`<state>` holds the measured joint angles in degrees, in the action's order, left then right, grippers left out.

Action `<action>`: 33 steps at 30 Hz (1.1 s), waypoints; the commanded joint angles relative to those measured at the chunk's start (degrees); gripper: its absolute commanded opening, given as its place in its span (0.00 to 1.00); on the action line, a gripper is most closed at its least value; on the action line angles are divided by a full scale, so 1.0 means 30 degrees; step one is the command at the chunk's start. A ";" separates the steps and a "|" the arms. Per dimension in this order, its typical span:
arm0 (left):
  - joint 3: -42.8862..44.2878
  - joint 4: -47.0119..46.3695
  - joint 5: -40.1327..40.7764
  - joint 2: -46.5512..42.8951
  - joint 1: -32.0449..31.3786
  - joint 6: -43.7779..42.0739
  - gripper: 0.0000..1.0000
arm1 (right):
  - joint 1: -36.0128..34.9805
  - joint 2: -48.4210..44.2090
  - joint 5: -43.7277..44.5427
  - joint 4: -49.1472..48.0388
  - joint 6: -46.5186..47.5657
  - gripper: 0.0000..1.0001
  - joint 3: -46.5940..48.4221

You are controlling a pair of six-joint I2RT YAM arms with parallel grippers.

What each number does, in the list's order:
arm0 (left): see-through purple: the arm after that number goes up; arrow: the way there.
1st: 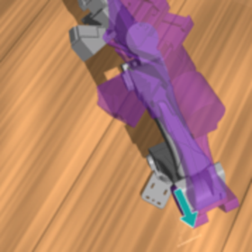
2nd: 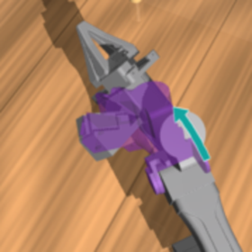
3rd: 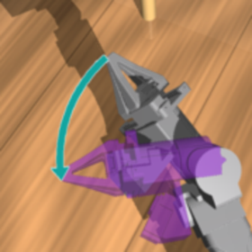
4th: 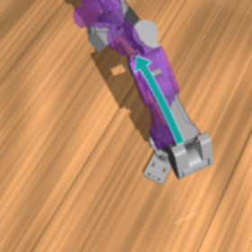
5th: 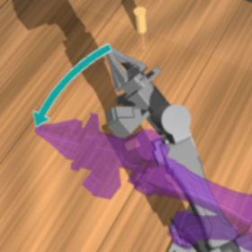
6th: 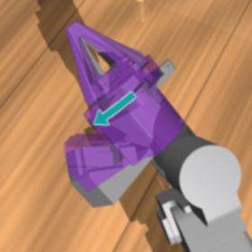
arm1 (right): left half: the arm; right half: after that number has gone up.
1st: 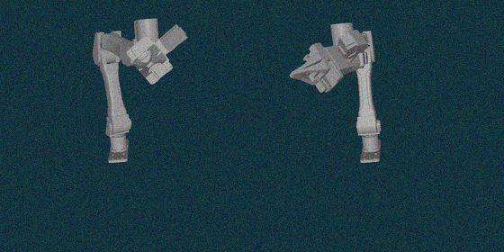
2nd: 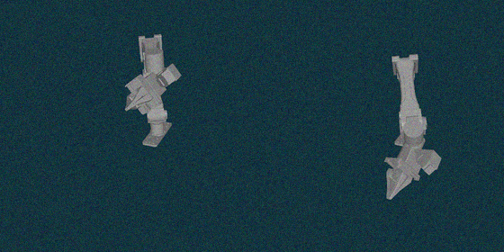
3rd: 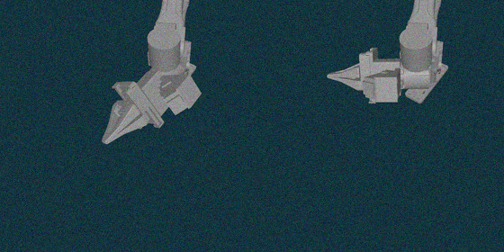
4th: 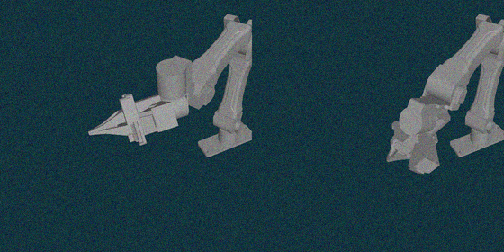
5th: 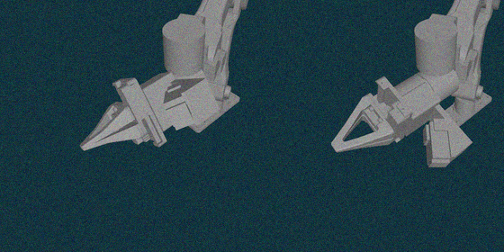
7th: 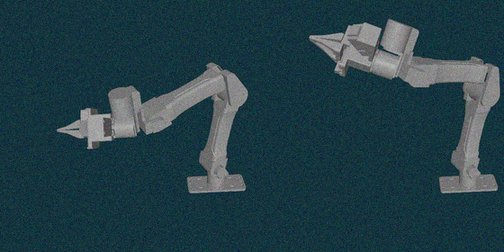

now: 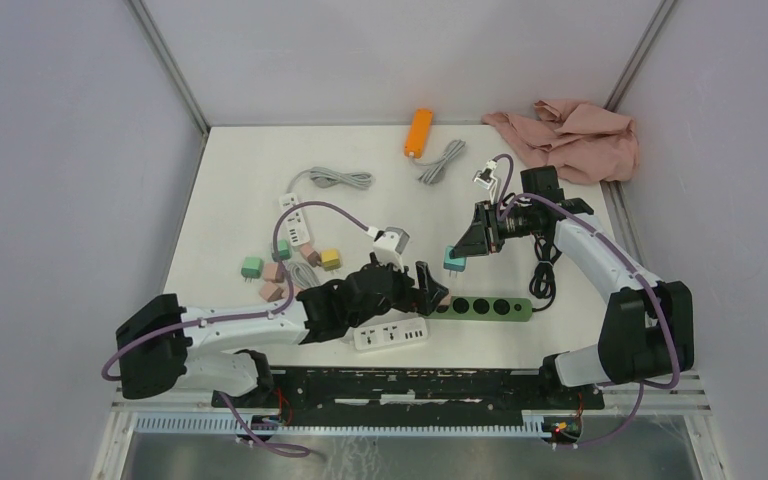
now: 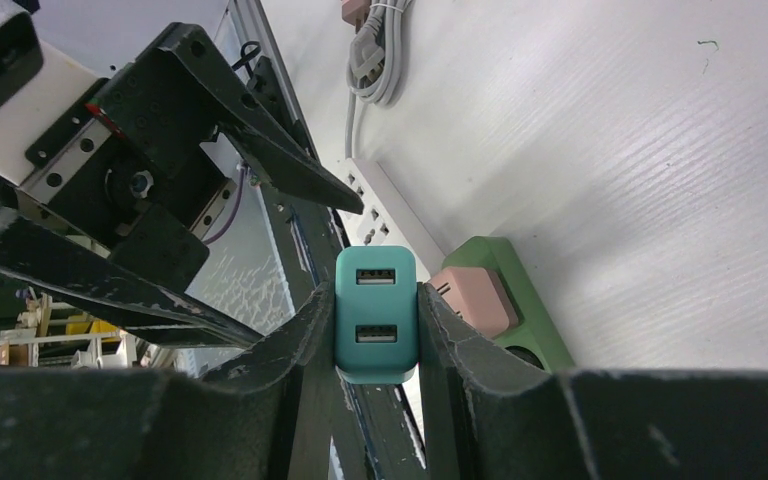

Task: Pull the plug off the socket
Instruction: Place the plug at the center of the board.

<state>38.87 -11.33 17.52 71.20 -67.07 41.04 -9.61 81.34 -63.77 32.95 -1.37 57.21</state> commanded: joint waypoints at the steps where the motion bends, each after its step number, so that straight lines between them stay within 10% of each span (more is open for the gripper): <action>1: 0.1210 -0.0338 0.0469 0.0554 -0.0093 -0.0259 0.95 | 0.0099 0.0012 -0.0327 -0.0729 -0.0313 0.06 0.0266; 25: 0.6410 0.2597 0.2832 0.4927 -0.0115 -0.0069 0.91 | 0.0113 0.0301 -0.0146 -0.0926 -0.0761 0.07 0.0207; 33: 0.9039 0.4474 0.4468 0.7079 -0.0112 0.0135 0.57 | 0.0114 0.0250 -0.0152 -0.0890 -0.0759 0.07 0.0207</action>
<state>61.49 -0.60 26.37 90.30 -67.24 41.10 -9.56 82.37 -62.89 32.10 -3.20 57.21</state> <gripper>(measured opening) 0.629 0.358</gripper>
